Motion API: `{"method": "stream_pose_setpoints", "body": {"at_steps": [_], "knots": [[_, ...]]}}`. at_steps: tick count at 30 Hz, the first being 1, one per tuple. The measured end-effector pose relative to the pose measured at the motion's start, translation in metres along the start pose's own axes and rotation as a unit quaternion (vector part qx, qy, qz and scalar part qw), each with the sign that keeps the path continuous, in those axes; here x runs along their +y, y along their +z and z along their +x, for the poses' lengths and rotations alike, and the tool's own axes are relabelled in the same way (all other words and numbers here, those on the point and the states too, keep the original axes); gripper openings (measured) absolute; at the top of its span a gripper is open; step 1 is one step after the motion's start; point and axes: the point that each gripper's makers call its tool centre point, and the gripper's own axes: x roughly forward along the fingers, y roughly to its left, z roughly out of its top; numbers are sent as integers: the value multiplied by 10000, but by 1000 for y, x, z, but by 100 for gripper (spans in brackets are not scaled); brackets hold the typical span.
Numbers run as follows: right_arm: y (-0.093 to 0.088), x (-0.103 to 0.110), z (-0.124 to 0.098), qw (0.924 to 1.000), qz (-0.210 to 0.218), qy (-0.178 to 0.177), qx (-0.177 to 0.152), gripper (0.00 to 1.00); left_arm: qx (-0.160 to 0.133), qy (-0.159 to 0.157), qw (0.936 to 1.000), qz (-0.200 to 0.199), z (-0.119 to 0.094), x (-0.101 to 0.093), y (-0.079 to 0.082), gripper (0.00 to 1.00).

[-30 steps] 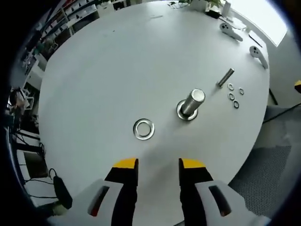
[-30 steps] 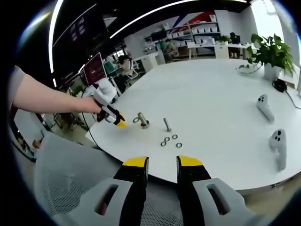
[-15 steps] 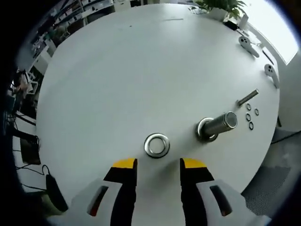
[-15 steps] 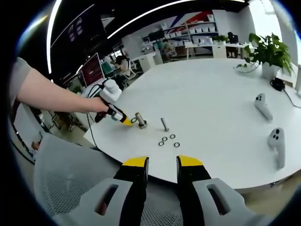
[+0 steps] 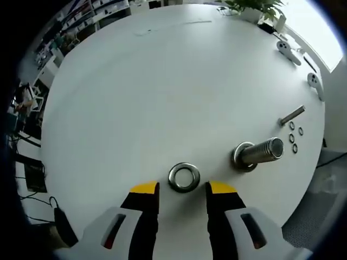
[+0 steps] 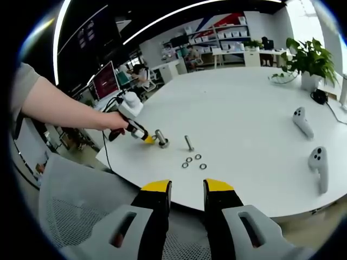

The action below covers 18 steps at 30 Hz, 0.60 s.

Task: Place the washer onto the threaded stud by aligning its center hole with the stud, sliding it down to the base, and recovering from edge contact or off-axis alignment until the washer reaches the visible bottom stop.

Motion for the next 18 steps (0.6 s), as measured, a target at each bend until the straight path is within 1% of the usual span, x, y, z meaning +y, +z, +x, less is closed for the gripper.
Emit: {"method": "stream_pose_setpoints", "body": {"at_steps": [5, 7, 11, 13, 15, 18], "knots": [[1, -1, 0, 10000, 15, -12, -26, 26, 5, -16, 10000, 46, 3, 1, 4, 31], [1, -1, 0, 10000, 18, -15, -26, 26, -36, -15, 10000, 26, 4, 1, 5, 29], [1, -2, 0, 10000, 28, -25, -29, 26, -76, -46, 9999, 121, 5, -2, 10, 21], [1, -2, 0, 10000, 35, -32, -36, 26, -62, -51, 9998, 161, 5, -2, 11, 21], [1, -2, 0, 10000, 35, -40, -45, 26, -50, -87, 9999, 37, 4, 0, 12, 21], [1, -3, 0, 10000, 40, -45, -47, 26, 31, -125, 9999, 115, 5, 0, 10, 20]]}}
